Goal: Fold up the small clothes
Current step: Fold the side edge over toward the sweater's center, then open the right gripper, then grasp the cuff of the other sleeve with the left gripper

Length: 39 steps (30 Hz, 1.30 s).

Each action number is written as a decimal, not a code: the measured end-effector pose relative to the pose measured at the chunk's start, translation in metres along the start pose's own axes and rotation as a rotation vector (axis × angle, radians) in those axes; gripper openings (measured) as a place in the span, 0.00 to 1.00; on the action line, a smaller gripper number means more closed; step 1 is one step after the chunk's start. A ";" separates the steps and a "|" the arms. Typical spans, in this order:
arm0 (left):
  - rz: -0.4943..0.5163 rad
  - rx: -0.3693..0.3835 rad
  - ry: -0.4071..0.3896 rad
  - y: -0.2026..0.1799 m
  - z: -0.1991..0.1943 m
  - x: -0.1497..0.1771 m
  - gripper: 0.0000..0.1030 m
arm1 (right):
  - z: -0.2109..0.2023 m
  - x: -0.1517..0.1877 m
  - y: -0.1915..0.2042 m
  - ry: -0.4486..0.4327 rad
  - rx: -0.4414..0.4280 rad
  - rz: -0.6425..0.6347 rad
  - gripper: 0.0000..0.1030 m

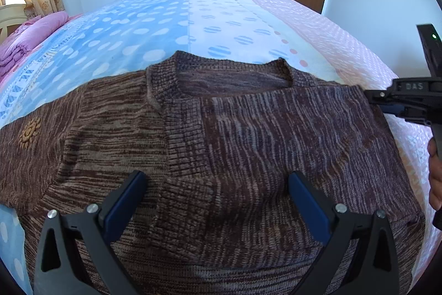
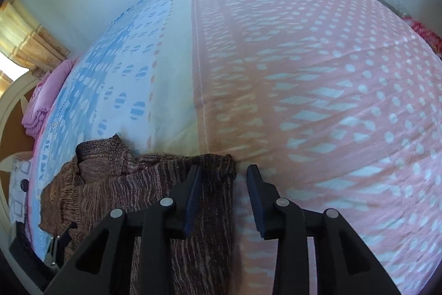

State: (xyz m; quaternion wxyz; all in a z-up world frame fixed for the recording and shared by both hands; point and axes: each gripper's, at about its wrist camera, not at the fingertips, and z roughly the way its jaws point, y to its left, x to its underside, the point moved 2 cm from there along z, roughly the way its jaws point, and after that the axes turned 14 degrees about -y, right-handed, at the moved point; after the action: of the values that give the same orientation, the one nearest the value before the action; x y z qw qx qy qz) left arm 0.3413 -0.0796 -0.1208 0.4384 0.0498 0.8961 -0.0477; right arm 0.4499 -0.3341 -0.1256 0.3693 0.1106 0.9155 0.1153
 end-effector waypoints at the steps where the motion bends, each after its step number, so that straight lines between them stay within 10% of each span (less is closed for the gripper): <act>1: -0.001 0.000 0.000 0.000 0.000 0.000 1.00 | 0.004 -0.002 0.005 -0.003 0.001 -0.013 0.26; 2: -0.001 0.000 0.000 0.000 0.000 0.000 1.00 | 0.010 -0.005 0.008 0.011 -0.016 -0.008 0.08; 10: -0.003 0.002 -0.001 0.000 0.000 0.000 1.00 | -0.016 -0.038 0.023 -0.120 -0.048 -0.048 0.07; 16: -0.005 0.004 -0.001 0.001 0.000 0.000 1.00 | -0.028 -0.047 0.000 -0.172 0.160 -0.166 0.00; 24: -0.005 0.004 -0.001 0.000 0.001 -0.001 1.00 | -0.033 0.002 0.047 -0.113 -0.052 -0.240 0.00; 33: -0.019 0.015 -0.005 0.002 0.000 -0.001 1.00 | -0.043 0.026 0.021 -0.141 0.138 -0.124 0.00; 39: -0.089 0.061 -0.012 0.028 -0.018 -0.004 1.00 | -0.087 0.057 0.068 -0.182 -0.037 -0.090 0.01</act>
State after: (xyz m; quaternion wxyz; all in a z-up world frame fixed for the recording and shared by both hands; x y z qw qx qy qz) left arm 0.3338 -0.0496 -0.1079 0.4395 0.0229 0.8929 -0.0950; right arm 0.3570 -0.2639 -0.0823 0.4575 0.0724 0.8800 0.1052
